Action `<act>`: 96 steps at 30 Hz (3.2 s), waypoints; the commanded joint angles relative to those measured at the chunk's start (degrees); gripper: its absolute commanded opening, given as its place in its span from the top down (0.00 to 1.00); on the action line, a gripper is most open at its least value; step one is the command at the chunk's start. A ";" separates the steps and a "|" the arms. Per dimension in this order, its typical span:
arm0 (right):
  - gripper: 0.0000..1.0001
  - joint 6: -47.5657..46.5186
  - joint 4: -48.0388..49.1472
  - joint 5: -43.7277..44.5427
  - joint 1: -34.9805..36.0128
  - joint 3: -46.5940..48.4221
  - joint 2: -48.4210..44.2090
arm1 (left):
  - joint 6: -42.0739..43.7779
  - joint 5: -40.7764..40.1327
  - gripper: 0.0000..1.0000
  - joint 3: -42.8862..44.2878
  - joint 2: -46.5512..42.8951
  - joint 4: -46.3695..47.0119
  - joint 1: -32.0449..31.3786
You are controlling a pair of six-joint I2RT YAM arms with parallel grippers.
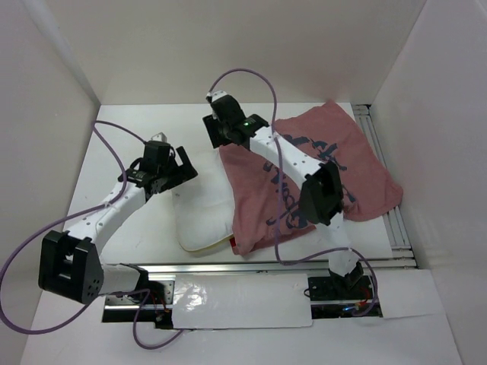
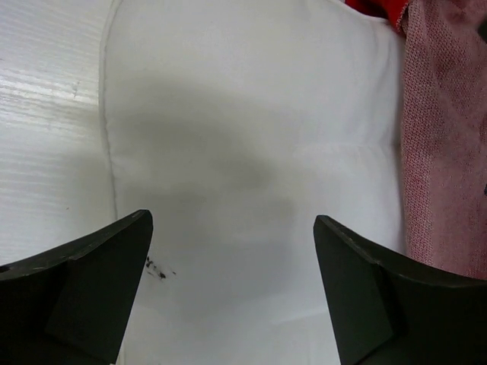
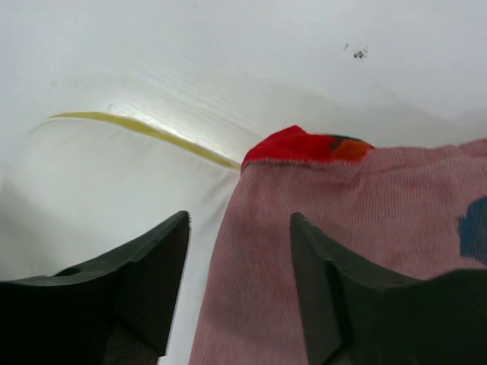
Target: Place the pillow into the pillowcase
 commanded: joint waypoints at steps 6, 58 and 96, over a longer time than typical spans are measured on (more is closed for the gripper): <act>0.45 -2.22 -9.07 6.53 -0.48 13.42 12.30 | 5.01 12.25 0.00 -2.49 6.55 11.04 3.13; 1.00 11.84 -0.19 -15.86 8.07 -2.94 -11.35 | 10.99 12.18 0.70 -24.91 4.01 74.09 -12.77; 0.01 21.94 -14.68 -5.40 4.26 -60.32 -58.97 | 10.37 -3.91 0.00 -22.01 -12.01 8.32 -45.81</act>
